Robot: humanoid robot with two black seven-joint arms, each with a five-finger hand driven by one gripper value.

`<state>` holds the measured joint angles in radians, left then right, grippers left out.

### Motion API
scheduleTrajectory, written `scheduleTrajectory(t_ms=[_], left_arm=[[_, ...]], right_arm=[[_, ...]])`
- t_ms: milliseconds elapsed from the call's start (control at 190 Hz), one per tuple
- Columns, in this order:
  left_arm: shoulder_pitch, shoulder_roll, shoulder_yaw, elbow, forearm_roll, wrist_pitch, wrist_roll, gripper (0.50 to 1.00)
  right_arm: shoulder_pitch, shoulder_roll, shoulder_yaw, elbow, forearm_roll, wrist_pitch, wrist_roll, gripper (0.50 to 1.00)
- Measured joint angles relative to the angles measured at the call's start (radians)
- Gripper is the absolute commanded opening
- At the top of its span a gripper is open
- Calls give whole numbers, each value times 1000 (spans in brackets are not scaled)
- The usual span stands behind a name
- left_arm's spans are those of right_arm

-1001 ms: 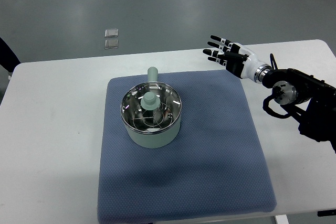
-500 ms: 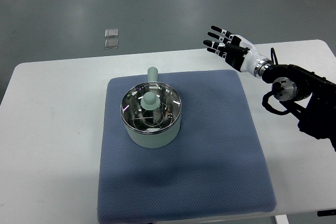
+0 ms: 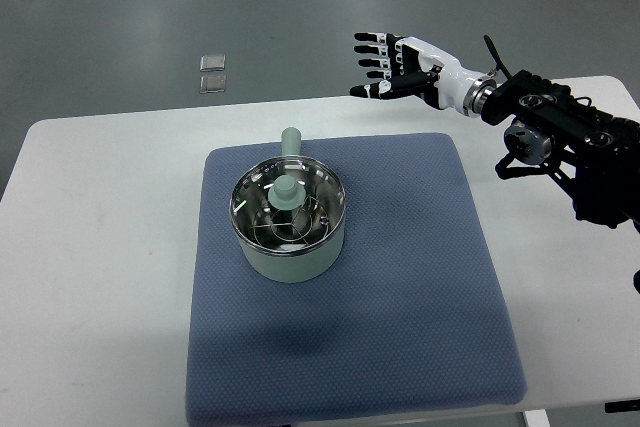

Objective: Open lid and place right of pot
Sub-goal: 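Move the right hand over the saucepan toward the glass lid knob, then lower the right hand into the pot and close fingers on the green knob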

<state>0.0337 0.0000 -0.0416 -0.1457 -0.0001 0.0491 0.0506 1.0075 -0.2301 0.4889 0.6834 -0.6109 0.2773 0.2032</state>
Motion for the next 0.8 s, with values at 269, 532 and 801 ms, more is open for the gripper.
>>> scheduleTrajectory(t_ms=[269, 532, 801], left_arm=[[0, 0, -1, 0, 0, 3, 0, 1000], [0, 0, 0, 0, 0, 2, 0, 1000], [0, 0, 0, 0, 0, 1, 0, 1000]], right_arm=[[183, 0, -241, -1, -110, -6, 52, 930], [410, 23, -566, 0, -256, -4, 120, 930], [596, 73, -762, 89, -472, 19, 279, 930]])
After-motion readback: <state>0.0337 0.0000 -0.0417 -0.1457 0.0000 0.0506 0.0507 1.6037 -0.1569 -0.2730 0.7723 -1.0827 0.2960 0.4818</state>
